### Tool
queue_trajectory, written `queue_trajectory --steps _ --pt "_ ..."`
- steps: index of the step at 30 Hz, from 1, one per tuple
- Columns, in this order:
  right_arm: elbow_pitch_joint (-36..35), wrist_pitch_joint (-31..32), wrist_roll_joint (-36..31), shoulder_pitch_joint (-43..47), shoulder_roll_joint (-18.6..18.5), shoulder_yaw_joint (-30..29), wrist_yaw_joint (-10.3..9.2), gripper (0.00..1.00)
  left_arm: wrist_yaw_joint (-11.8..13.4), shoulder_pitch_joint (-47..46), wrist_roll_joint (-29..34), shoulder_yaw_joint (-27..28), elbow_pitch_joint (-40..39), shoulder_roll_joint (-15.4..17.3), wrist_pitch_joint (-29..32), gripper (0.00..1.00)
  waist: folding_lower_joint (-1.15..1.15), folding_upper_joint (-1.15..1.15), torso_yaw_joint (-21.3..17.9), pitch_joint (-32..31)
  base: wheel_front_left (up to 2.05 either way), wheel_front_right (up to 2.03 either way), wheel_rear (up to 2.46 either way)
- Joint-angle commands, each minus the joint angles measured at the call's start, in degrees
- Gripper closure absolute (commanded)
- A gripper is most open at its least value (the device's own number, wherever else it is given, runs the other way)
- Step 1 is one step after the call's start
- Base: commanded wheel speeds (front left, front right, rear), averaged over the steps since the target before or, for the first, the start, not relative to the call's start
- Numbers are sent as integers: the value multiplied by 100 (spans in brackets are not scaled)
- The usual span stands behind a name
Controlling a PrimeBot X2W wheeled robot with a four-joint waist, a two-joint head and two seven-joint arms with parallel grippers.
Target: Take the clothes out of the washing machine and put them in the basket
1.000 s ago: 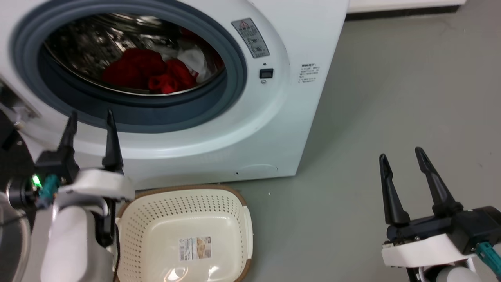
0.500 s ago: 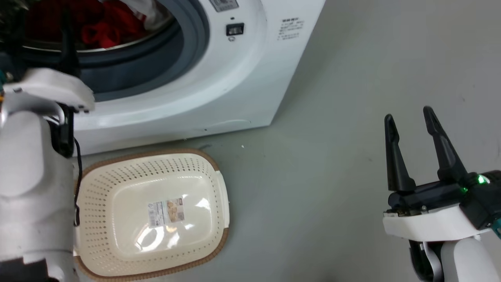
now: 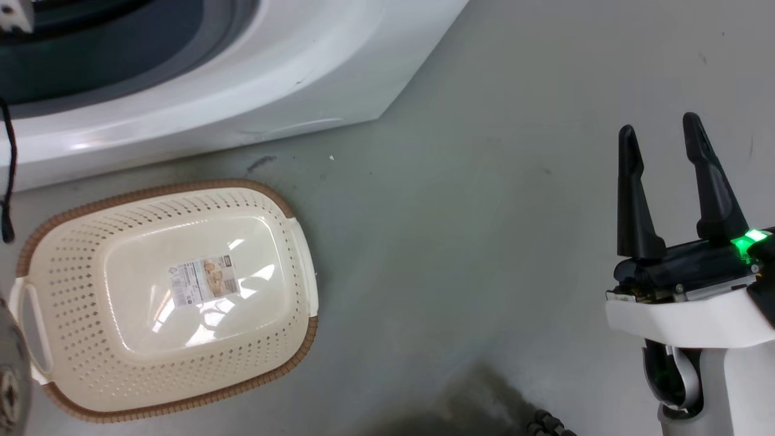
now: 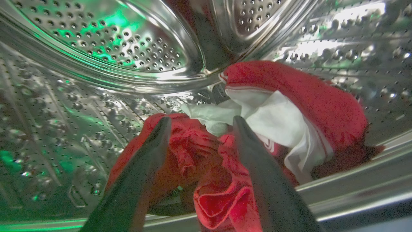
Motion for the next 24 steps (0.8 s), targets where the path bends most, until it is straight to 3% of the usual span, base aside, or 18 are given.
queue_trajectory --steps 1,6,11,24 --pt "-38 -14 34 -130 1 -11 -4 0 -15 -192 25 -82 93 86 222 0 -1 0 -74 231 0 0 0" --pt "-85 -14 136 -243 0 -82 -4 0 -26 -871 -174 -719 400 257 1325 0 -1 0 -103 522 0 0 0" --pt "-149 -14 196 -359 1 -104 -4 0 -25 -1400 -754 -1321 503 418 2431 0 -1 0 -139 777 0 0 0" --pt "-368 -14 444 -443 2 -26 -4 0 -26 -2368 -1433 -2193 140 969 4596 0 -1 0 -442 1406 0 0 0"
